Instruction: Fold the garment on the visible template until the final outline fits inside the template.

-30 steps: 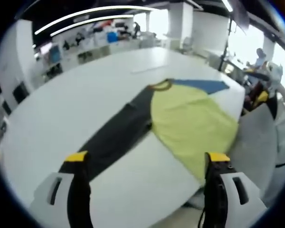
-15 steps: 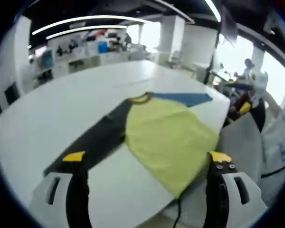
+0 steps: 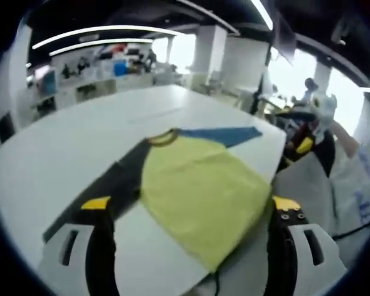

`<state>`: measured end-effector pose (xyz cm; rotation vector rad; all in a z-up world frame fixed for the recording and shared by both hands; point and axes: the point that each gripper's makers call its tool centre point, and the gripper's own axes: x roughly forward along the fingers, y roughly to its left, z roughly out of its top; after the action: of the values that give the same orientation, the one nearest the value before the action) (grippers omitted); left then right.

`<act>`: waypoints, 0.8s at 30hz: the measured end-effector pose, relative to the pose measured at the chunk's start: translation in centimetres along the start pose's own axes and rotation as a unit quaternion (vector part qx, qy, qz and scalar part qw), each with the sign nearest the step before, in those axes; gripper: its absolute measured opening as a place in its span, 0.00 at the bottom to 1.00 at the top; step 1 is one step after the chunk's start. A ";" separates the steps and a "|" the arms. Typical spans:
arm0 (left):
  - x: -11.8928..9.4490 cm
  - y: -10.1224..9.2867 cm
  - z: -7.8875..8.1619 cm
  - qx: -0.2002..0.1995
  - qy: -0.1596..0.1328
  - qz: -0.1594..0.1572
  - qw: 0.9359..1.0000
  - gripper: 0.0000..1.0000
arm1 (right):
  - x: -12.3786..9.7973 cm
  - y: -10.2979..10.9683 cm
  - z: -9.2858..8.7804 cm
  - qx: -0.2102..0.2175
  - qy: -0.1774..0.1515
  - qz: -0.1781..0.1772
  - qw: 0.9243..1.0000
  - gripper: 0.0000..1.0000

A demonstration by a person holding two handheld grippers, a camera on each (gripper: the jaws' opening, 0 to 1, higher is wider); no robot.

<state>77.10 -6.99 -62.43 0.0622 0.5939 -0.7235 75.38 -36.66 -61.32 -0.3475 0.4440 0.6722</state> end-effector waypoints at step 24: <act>4.7 2.7 3.6 0.007 0.015 -0.005 1.000 0.96 | 5.3 -4.3 1.6 0.014 0.002 0.023 1.000 1.00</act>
<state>83.37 -8.67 -62.35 0.0826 0.6192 -0.7380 82.38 -36.35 -61.87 -0.3120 0.4653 0.7095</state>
